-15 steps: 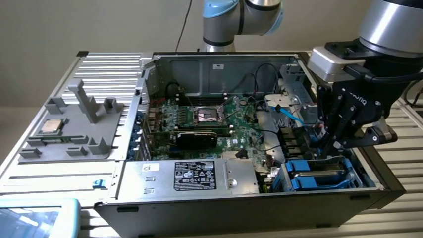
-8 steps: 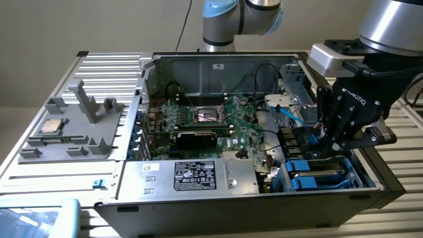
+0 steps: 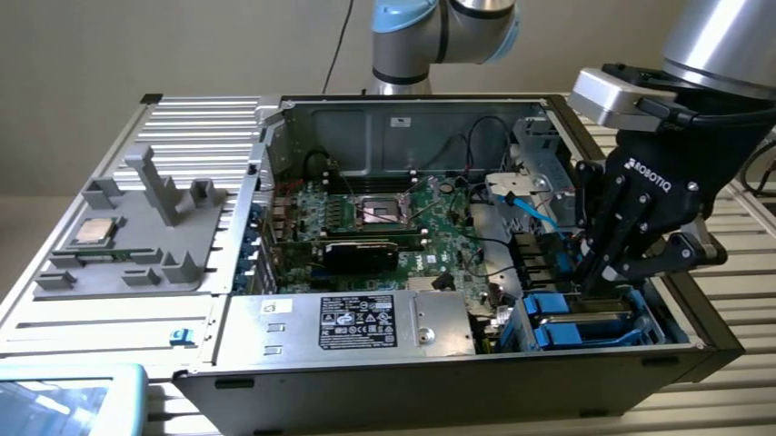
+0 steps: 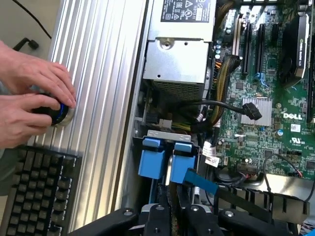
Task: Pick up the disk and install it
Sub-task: 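Insert the first disk wire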
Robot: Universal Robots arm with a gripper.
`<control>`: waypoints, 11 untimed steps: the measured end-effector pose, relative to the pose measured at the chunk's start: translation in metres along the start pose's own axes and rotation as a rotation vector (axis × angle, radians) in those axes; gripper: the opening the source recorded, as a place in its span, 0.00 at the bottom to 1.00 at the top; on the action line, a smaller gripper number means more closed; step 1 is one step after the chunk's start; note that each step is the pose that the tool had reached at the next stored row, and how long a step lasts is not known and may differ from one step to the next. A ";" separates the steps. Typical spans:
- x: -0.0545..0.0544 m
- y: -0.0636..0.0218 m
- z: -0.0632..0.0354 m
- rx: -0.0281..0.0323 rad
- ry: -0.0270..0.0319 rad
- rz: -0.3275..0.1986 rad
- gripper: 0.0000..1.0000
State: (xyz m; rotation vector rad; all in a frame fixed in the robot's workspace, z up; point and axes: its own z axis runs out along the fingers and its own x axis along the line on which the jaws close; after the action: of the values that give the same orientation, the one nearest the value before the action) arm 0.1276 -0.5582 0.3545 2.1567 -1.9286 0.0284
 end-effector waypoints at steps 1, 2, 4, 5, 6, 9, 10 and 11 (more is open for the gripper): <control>0.000 -0.0018 -0.0002 -0.0024 -0.0003 0.000 0.16; 0.000 -0.0038 -0.0005 -0.0032 -0.0003 0.000 0.16; 0.000 -0.0075 -0.0010 -0.0036 -0.0006 0.001 0.16; 0.000 -0.0092 -0.0013 -0.0039 -0.0009 0.002 0.16; 0.000 -0.0107 -0.0014 -0.0041 -0.0013 0.004 0.16; 0.000 -0.0143 -0.0018 -0.0052 -0.0022 0.010 0.16; 0.000 -0.0150 -0.0019 -0.0054 -0.0023 0.011 0.16; 0.000 -0.0152 -0.0020 -0.0056 -0.0023 0.011 0.16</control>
State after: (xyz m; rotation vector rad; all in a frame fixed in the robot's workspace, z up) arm 0.1428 -0.5568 0.3539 2.1435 -1.9396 0.0225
